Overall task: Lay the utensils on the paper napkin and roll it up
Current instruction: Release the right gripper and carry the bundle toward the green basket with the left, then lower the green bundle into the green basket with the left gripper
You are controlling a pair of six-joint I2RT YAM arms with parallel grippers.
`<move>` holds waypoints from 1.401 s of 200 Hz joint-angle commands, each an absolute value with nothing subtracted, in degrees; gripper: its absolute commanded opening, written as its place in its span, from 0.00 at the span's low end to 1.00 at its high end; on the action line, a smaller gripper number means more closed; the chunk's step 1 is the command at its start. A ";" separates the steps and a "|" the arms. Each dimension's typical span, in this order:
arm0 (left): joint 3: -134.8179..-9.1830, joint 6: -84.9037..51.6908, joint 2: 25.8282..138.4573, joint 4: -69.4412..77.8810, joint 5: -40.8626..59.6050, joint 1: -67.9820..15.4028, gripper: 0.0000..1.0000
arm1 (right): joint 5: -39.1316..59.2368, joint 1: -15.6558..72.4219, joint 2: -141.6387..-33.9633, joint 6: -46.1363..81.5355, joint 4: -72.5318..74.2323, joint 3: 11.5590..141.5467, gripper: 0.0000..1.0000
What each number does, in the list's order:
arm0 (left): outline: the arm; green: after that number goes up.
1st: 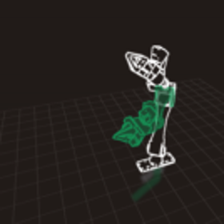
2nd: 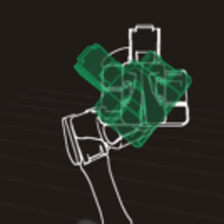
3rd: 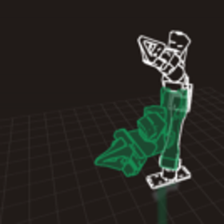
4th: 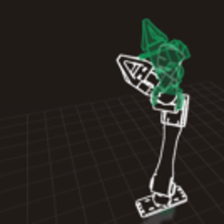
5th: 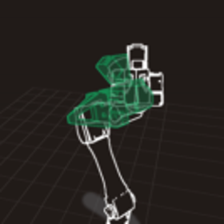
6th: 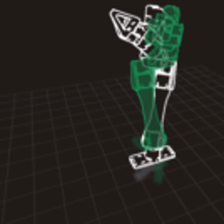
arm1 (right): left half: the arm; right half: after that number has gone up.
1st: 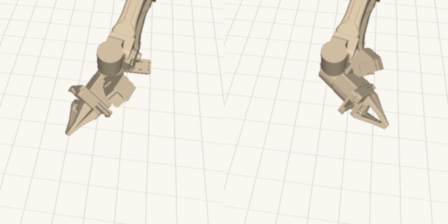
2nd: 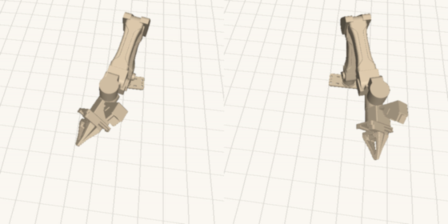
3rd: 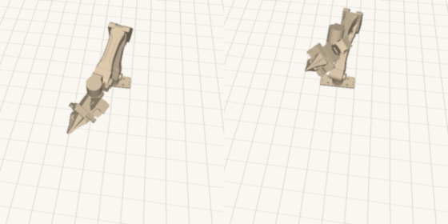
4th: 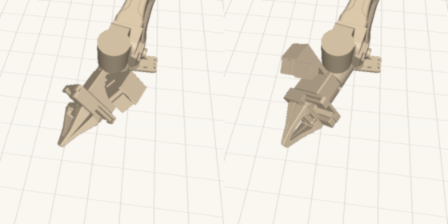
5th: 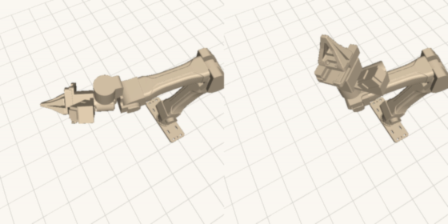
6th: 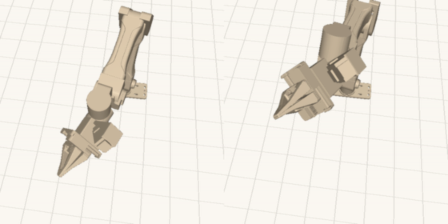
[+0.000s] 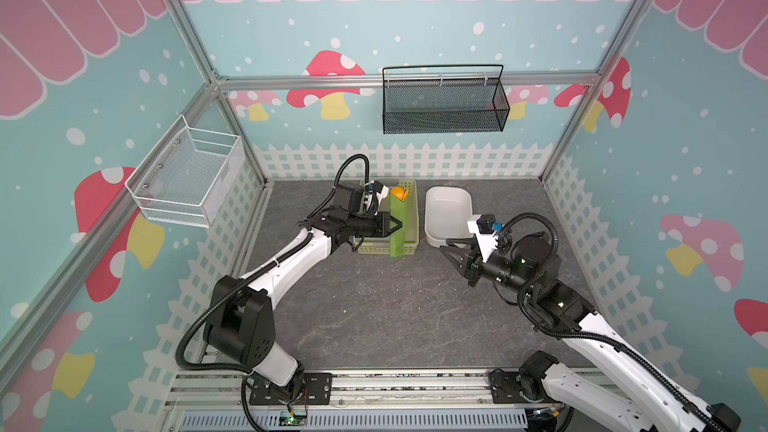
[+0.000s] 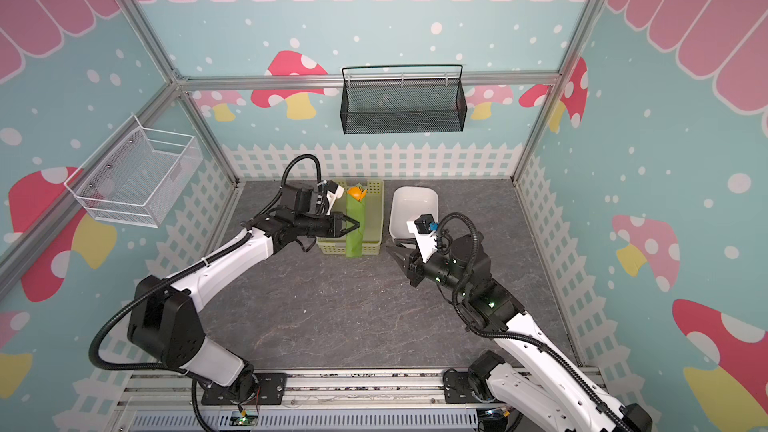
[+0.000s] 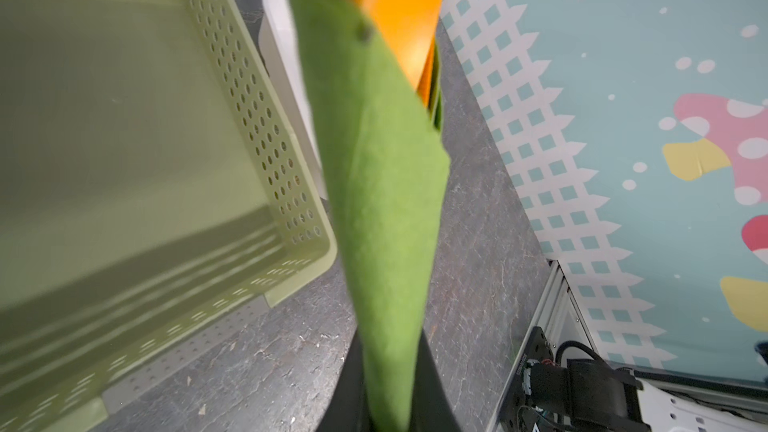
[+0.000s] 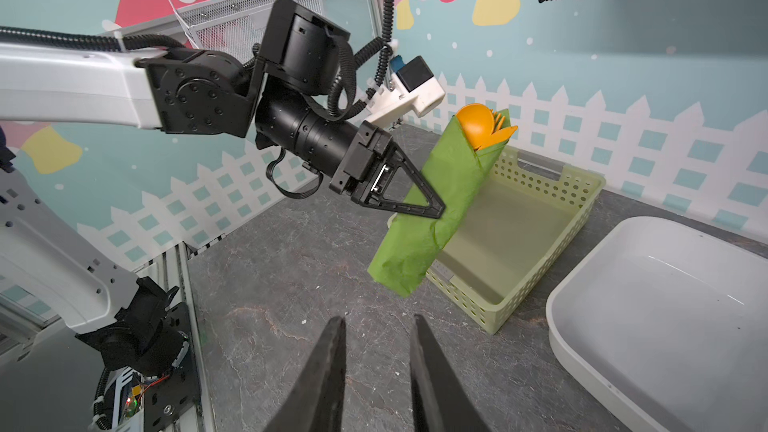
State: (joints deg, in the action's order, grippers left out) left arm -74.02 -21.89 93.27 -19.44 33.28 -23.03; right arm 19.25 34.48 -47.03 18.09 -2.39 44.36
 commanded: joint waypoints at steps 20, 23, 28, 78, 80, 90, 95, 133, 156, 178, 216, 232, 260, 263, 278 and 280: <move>-83.12 -22.85 101.73 -22.77 36.97 -19.30 0.00 | 19.68 33.98 -47.77 16.00 -2.72 44.26 0.29; -83.57 -23.21 102.43 -22.76 37.34 -19.01 0.00 | 19.75 33.94 -47.93 15.92 -2.74 44.28 0.29; -84.46 -23.64 103.53 -22.85 38.05 -18.58 0.00 | 19.86 33.94 -48.05 15.88 -2.71 44.43 0.29; -93.87 -27.49 115.27 -24.68 45.01 -15.66 0.00 | 20.69 33.71 -49.26 15.04 -3.02 45.18 0.29; -94.22 -27.50 115.65 -24.76 45.13 -15.60 0.00 | 20.71 33.74 -49.23 15.03 -3.00 45.20 0.29; -96.34 -27.60 117.89 -25.25 45.88 -15.39 0.00 | 20.82 33.68 -49.53 14.94 -2.99 45.25 0.29; -97.65 -27.60 119.04 -25.77 46.08 -15.24 0.00 | 20.94 33.75 -49.59 14.94 -2.99 45.32 0.29; -109.73 -26.80 128.96 -33.26 46.75 -15.09 0.00 | 21.38 33.53 -50.40 14.50 -3.08 45.53 0.29; -115.53 -26.97 133.98 -36.53 46.21 -15.34 0.00 | 21.27 33.40 -50.63 14.09 -3.23 45.64 0.30; -120.22 -27.08 138.67 -39.09 46.69 -15.73 0.00 | 21.43 33.23 -51.09 13.67 -3.31 45.83 0.30; -125.75 -26.79 144.67 -42.05 47.09 -16.78 0.00 | 21.87 32.89 -51.86 12.96 -3.69 46.33 0.30; -126.94 -27.22 146.54 -42.20 47.13 -16.96 0.00 | 21.99 32.81 -51.79 12.88 -3.91 46.26 0.29; -128.29 -27.81 149.15 -42.28 46.86 -16.96 0.00 | 21.97 32.60 -51.29 12.83 -4.22 45.89 0.30; -128.47 -27.86 149.41 -42.36 46.78 -16.96 0.00 | 21.97 32.57 -51.26 12.83 -4.22 45.80 0.30; -129.39 -28.12 150.75 -42.47 46.75 -16.96 0.01 | 22.07 32.46 -50.98 12.83 -4.33 45.71 0.30; -129.49 -28.17 150.93 -42.46 46.71 -16.96 0.01 | 22.06 32.44 -51.02 12.83 -4.36 45.66 0.30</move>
State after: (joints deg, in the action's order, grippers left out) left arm -126.69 -27.55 148.81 -41.41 46.02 -16.95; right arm 21.28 32.84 -51.81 14.33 -3.53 44.64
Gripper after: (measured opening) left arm 0.102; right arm 0.297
